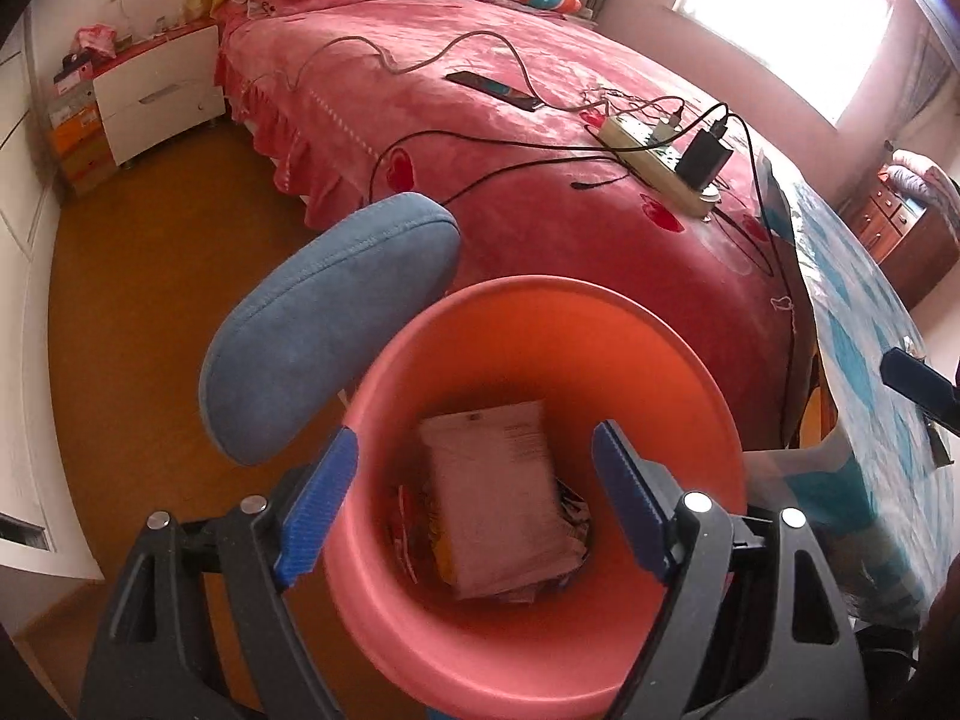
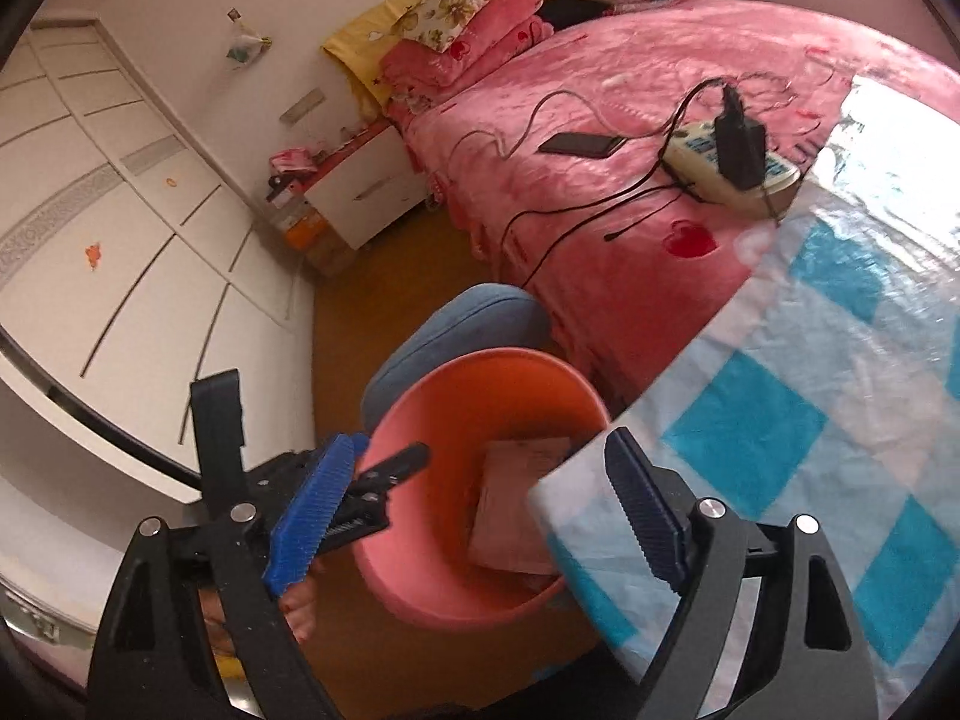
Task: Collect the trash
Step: 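Open both grippers over the orange bucket to drop the two packs, then move both open grippers back to the orange cake packet and Coffeemix bar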
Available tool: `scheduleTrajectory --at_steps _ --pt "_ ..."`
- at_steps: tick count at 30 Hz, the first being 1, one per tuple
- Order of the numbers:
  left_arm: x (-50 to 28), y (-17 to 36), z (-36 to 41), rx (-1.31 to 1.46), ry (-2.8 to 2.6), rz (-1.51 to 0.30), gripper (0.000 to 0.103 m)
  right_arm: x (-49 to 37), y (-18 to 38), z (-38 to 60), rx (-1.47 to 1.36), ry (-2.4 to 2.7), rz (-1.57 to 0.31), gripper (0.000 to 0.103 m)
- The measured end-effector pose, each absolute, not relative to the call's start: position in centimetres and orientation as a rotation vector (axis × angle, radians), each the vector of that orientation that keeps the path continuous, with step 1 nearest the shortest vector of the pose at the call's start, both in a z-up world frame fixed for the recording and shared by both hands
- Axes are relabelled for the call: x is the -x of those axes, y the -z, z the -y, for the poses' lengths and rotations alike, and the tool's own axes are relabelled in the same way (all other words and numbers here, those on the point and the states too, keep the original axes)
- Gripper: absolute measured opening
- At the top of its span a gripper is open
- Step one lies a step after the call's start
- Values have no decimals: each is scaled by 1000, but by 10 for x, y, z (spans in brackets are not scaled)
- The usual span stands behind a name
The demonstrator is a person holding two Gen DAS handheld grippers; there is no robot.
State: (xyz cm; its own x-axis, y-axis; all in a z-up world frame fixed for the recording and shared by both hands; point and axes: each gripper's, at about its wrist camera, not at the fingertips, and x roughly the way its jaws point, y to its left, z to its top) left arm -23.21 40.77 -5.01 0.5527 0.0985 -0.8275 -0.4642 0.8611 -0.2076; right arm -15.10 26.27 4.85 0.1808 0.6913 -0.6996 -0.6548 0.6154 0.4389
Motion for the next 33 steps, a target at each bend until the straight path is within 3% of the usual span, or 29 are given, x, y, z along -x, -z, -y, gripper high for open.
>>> scheduleTrajectory --at_steps 33 --pt "213 12 -336 302 -266 -933 81 158 -48 -155 -5 -690 -849 89"
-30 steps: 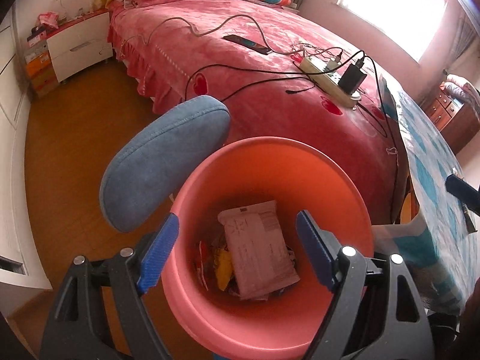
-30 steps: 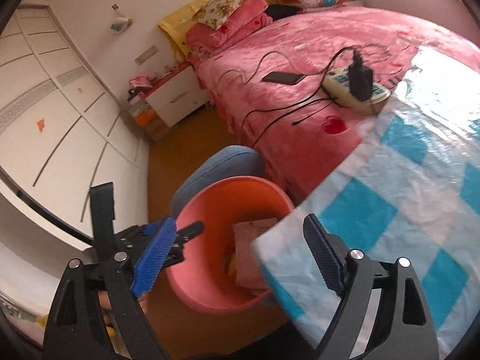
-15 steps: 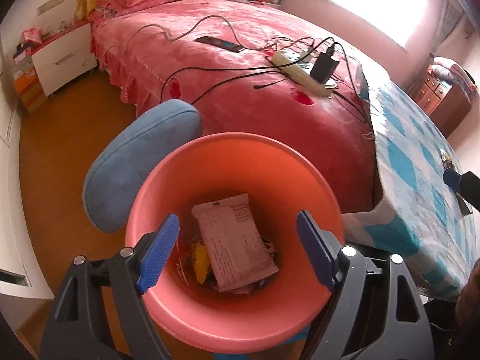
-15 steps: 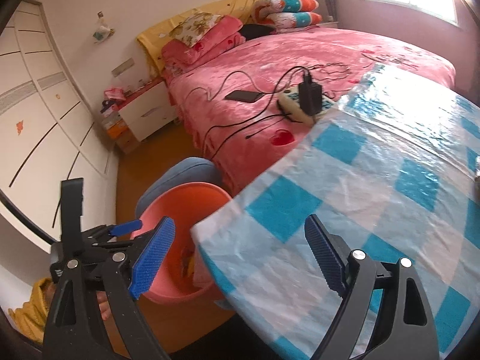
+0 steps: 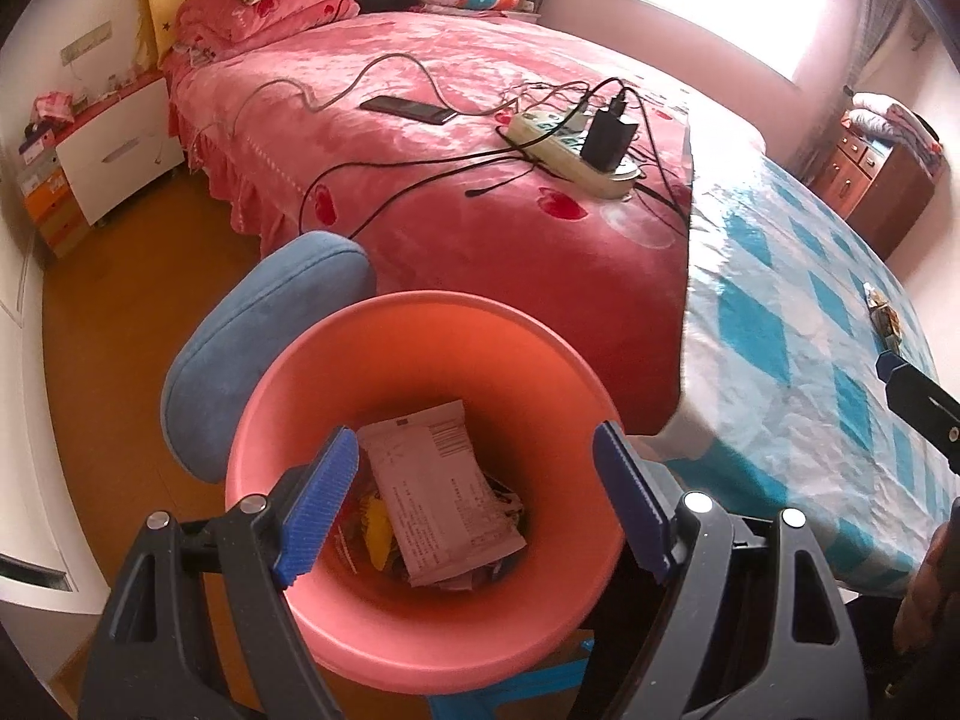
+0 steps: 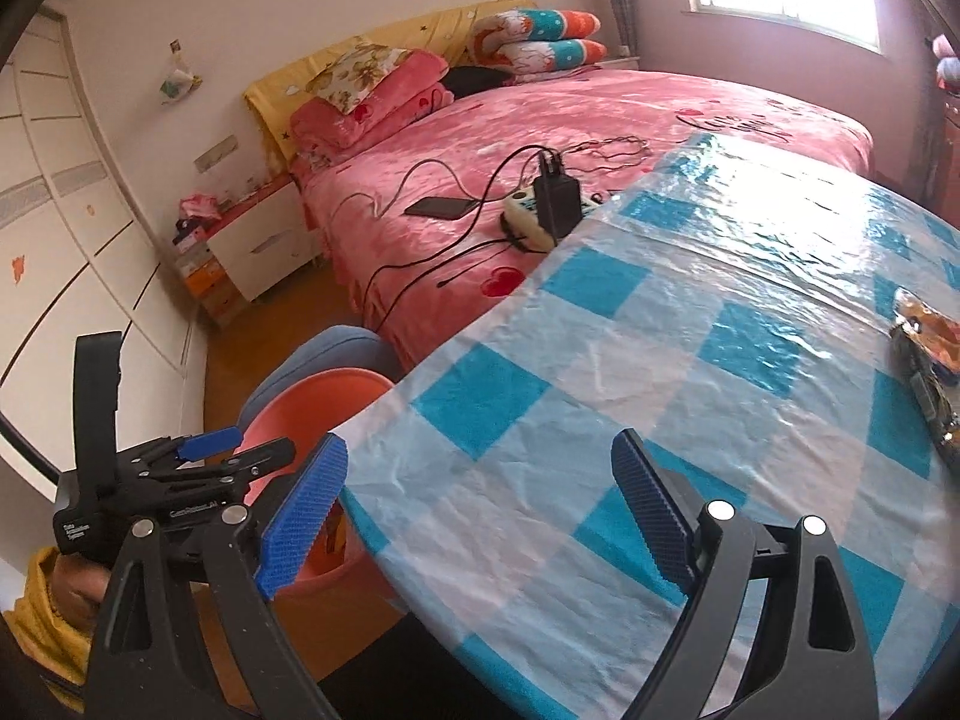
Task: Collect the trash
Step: 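Move both open grippers back to the orange cake packet and Coffeemix bar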
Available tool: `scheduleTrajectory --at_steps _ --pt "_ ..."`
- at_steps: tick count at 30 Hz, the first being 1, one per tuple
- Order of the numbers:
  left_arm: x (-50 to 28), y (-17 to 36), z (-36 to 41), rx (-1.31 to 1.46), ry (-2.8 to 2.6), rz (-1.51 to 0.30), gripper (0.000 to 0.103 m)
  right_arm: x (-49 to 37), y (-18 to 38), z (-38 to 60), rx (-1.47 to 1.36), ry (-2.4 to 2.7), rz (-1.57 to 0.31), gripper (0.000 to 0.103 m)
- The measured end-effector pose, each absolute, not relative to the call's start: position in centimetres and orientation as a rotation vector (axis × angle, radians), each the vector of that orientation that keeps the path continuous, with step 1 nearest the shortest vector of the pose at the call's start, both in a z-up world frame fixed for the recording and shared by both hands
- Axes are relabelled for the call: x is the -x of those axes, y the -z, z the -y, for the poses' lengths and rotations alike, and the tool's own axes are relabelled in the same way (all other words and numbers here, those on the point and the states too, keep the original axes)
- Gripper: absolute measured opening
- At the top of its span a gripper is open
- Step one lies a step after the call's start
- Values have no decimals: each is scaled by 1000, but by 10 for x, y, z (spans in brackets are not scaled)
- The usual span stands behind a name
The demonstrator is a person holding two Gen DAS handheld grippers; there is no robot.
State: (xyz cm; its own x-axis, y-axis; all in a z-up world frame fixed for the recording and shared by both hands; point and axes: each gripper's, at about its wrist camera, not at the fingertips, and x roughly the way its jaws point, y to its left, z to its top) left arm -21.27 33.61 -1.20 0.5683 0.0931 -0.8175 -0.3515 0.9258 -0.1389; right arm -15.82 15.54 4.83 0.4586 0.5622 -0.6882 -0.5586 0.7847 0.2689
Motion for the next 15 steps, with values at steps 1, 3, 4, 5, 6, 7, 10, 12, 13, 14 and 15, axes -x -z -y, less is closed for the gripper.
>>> scheduleTrajectory --at_steps 1,3,4,5,6,7,10,12,13,14,15 --pt "212 11 -334 298 -263 -933 81 158 -49 -152 -7 -685 -844 89" --pt "210 8 -328 288 -258 -931 81 157 -50 -146 -11 -676 -837 89" --pt "209 6 -325 282 -255 -930 81 158 -50 -143 -13 -671 -832 89" --pt "208 5 -322 277 -251 -930 81 157 -50 -139 -14 -663 -827 89" --pt "207 3 -318 271 -248 -930 81 158 -50 -136 -13 -655 -822 89" --pt "206 3 -316 266 -245 -930 81 158 -50 -134 -10 -648 -817 89" --pt "203 0 -306 250 -239 -932 81 158 -50 -124 -7 -627 -806 89" --pt "199 -2 -299 239 -235 -932 81 158 -50 -118 -12 -617 -801 89" --pt "198 -3 -296 235 -233 -932 81 157 -50 -115 -15 -613 -799 89" --pt "197 -4 -293 231 -231 -932 81 156 -50 -112 -17 -609 -796 89" --pt "195 -5 -288 222 -226 -932 81 155 -51 -107 -19 -601 -791 89"
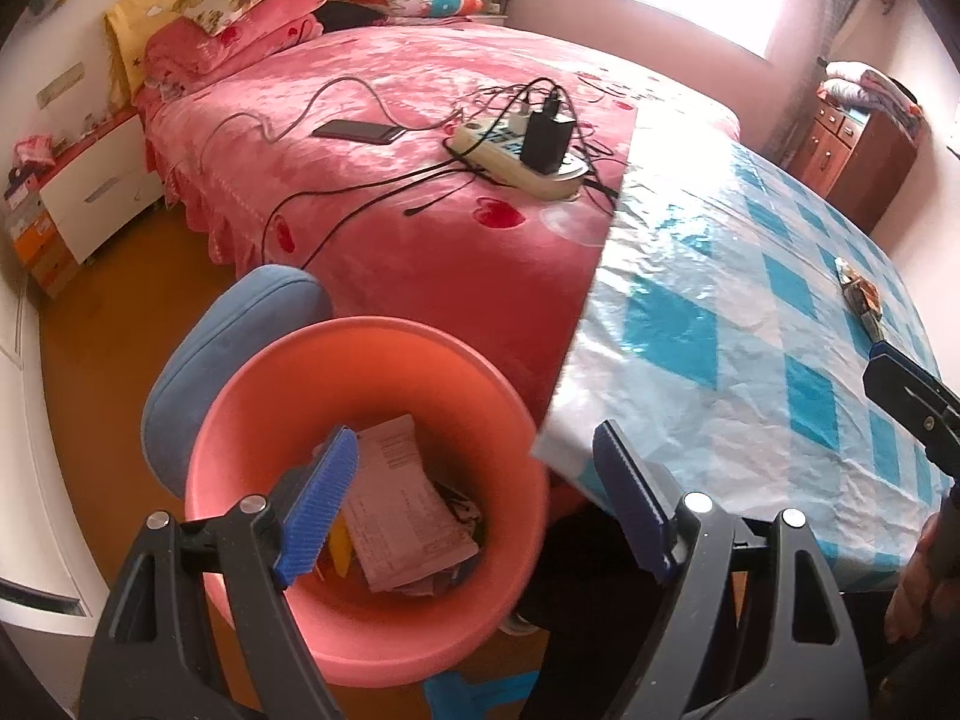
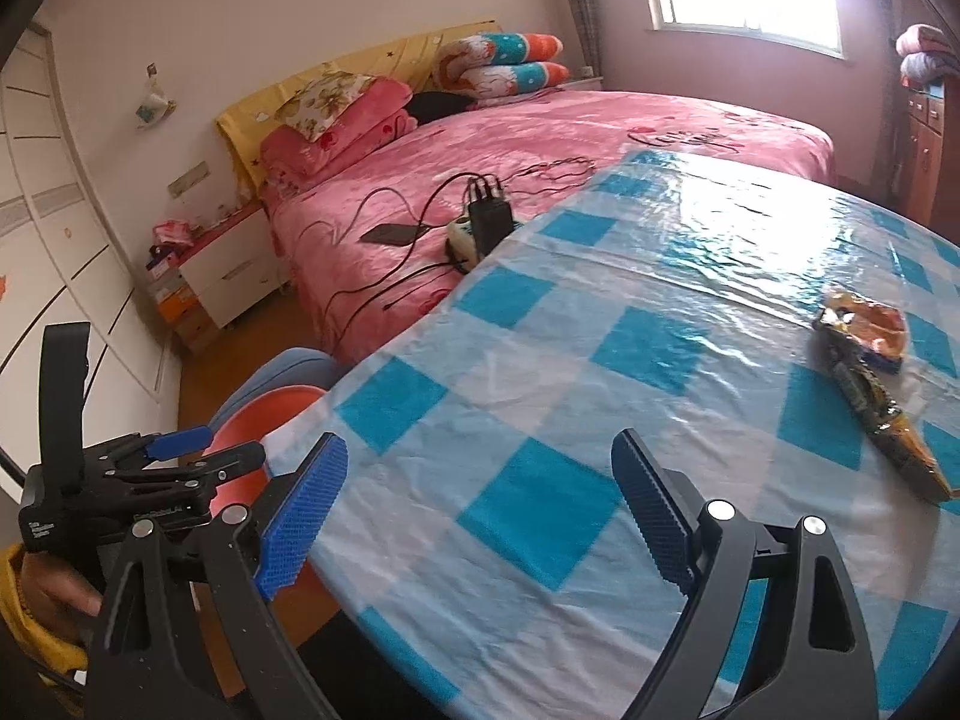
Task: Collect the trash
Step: 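Move both open grippers back to the orange cake packet and Coffeemix bar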
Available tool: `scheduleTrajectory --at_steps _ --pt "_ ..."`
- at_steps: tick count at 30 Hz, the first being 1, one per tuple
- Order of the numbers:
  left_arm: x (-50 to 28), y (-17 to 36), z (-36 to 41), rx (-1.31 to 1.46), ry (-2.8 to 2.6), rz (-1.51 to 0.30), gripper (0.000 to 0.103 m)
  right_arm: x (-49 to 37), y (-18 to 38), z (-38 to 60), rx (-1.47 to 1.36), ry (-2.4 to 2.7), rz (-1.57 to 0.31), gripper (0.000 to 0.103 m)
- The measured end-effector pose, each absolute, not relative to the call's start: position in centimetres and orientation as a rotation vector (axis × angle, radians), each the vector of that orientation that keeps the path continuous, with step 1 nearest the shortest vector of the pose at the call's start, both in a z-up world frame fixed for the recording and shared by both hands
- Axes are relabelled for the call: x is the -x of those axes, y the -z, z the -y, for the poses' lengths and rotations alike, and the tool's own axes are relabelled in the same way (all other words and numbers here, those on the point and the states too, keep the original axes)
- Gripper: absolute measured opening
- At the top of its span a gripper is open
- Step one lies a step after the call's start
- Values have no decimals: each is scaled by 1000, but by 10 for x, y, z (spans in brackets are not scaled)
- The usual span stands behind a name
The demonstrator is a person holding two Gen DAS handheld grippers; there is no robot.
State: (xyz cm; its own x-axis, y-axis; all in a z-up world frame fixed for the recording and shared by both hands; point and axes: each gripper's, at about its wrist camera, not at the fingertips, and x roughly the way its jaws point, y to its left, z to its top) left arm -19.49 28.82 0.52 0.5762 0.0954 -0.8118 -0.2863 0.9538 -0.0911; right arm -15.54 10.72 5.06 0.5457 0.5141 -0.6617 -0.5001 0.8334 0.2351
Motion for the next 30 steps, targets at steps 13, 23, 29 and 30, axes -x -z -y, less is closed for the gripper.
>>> scheduleTrajectory --at_steps 13,23,29,30 --pt "178 -15 -242 146 -178 -932 82 147 -48 -67 -61 -555 -782 89" --pt "168 -21 -210 95 -148 -931 82 139 -47 -39 -98 -513 -781 89" --pt "161 -22 -187 64 -126 -934 82 136 -48 -18 -118 -488 -769 89" --pt "160 -23 -184 59 -122 -935 82 135 -48 -11 -128 -479 -766 89"
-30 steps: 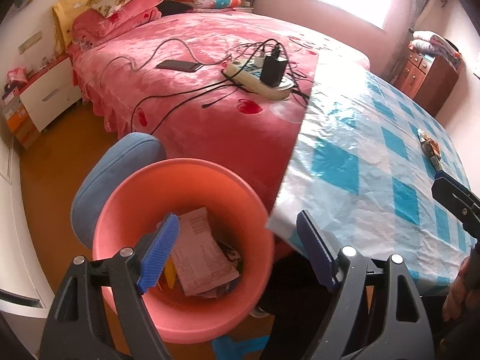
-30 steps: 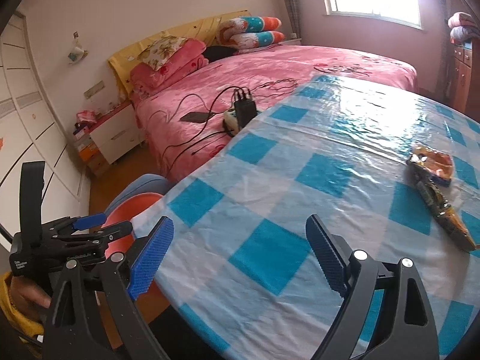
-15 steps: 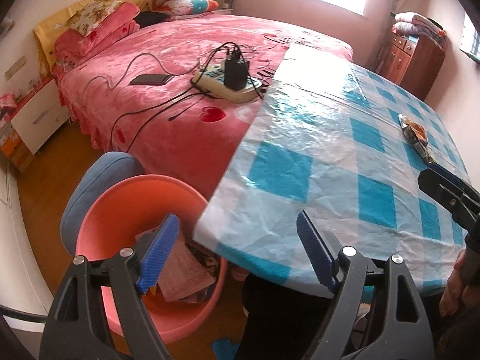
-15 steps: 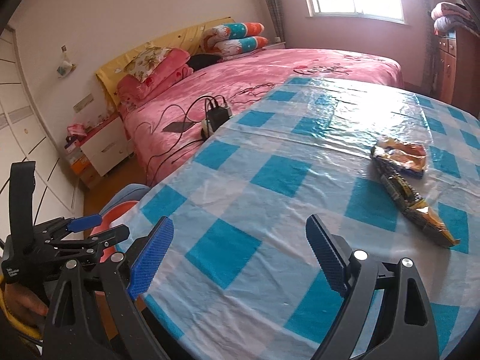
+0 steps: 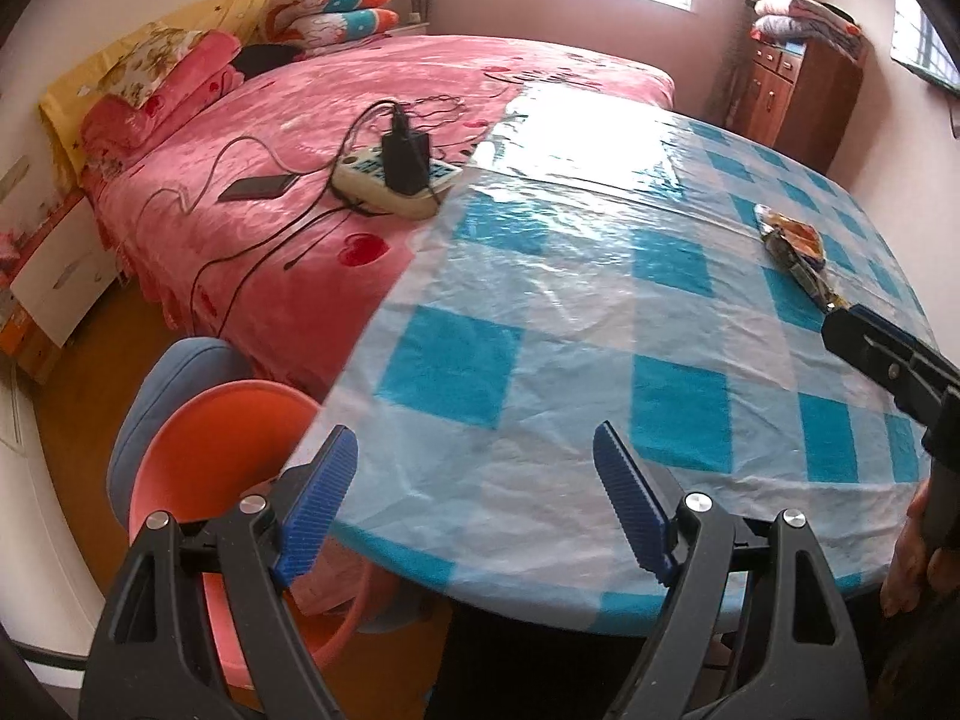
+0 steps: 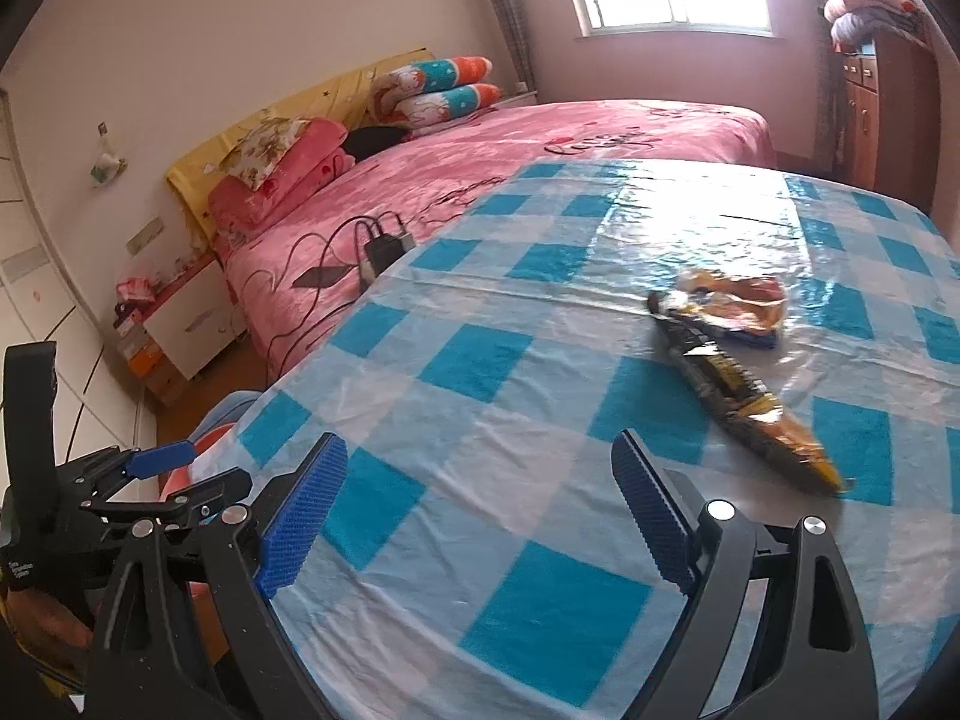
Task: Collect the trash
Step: 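Move both open grippers back to the orange cake packet and Coffeemix bar, then grasp the small orange cake packet with the left gripper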
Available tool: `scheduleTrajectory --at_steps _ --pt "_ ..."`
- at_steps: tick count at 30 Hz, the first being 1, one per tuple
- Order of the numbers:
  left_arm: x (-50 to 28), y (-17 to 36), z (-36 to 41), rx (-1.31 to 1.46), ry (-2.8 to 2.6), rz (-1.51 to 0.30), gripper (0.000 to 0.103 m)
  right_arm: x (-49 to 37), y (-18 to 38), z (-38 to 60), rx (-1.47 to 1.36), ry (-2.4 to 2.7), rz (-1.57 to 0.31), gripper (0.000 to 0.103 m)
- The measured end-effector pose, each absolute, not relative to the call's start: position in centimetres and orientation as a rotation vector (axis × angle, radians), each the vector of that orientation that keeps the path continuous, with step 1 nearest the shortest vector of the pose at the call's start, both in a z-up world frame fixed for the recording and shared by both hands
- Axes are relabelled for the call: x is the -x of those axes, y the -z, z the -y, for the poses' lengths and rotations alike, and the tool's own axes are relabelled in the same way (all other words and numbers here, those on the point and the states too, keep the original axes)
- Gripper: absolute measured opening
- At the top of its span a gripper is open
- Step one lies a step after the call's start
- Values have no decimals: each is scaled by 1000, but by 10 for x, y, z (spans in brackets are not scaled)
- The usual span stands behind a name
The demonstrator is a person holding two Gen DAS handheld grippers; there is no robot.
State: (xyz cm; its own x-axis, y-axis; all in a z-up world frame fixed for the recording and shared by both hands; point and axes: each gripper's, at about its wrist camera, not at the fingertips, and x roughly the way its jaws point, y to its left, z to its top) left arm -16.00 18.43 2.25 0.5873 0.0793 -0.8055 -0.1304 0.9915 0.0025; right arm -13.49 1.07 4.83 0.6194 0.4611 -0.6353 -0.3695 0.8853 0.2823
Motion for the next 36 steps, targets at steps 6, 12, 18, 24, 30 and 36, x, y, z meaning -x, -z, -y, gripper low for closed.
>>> scheduleTrajectory --at_steps 6,12,18,24,30,36 --pt "148 -26 -154 13 -80 -938 82 128 -50 28 -188 -426 -755 89" --pt "128 -36 -120 -2 -12 -926 82 119 -53 78 -250 -340 -746 89" --pt "96 -51 -76 -10 78 -892 82 111 -50 124 -338 -282 -755 89" --pt "49 -56 -26 -39 190 -899 82 107 -44 153 -401 -260 -774 89" --pt "0 -45 11 3 245 -972 82 108 -46 173 -411 -226 -760 89" --pt "-34 -30 33 -37 245 -1023 82 109 -42 191 -448 -218 -762 89"
